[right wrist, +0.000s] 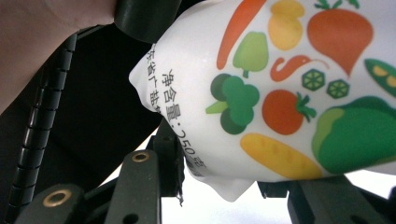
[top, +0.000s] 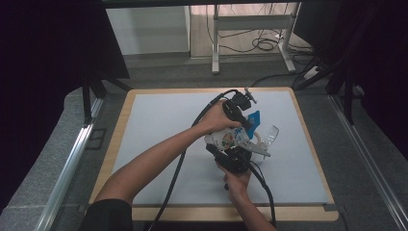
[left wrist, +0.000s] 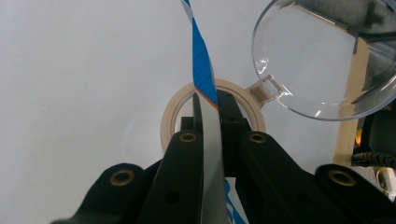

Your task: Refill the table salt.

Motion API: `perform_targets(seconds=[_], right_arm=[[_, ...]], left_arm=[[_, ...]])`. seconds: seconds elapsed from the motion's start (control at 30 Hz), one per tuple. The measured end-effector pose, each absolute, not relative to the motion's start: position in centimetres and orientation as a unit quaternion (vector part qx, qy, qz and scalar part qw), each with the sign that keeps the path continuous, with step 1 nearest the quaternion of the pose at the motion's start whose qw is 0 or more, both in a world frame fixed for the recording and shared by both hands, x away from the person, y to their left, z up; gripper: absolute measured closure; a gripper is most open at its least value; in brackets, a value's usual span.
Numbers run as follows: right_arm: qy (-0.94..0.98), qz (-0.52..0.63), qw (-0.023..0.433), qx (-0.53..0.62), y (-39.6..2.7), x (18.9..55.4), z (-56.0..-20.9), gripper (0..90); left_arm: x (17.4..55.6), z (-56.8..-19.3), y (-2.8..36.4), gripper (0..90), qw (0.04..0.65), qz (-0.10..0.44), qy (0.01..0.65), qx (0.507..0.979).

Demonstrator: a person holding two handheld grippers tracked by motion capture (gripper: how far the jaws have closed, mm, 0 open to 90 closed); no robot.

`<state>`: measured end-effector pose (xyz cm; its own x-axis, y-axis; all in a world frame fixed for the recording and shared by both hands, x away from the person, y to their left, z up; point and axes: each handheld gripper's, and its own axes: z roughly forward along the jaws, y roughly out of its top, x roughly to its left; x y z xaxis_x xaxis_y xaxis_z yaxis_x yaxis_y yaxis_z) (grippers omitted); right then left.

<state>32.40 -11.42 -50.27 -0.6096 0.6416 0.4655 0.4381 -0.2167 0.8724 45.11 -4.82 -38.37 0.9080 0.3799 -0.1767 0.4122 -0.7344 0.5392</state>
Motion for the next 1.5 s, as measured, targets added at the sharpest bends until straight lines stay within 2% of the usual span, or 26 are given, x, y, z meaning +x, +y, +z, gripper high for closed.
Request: perform_targets(seconds=[1.5], right_arm=[[0.616,0.649,0.07,0.441,-11.55,32.37,-50.18,59.6]], left_arm=[[45.21,-38.46,-5.01,89.6,0.293,-0.029,0.209,0.932]])
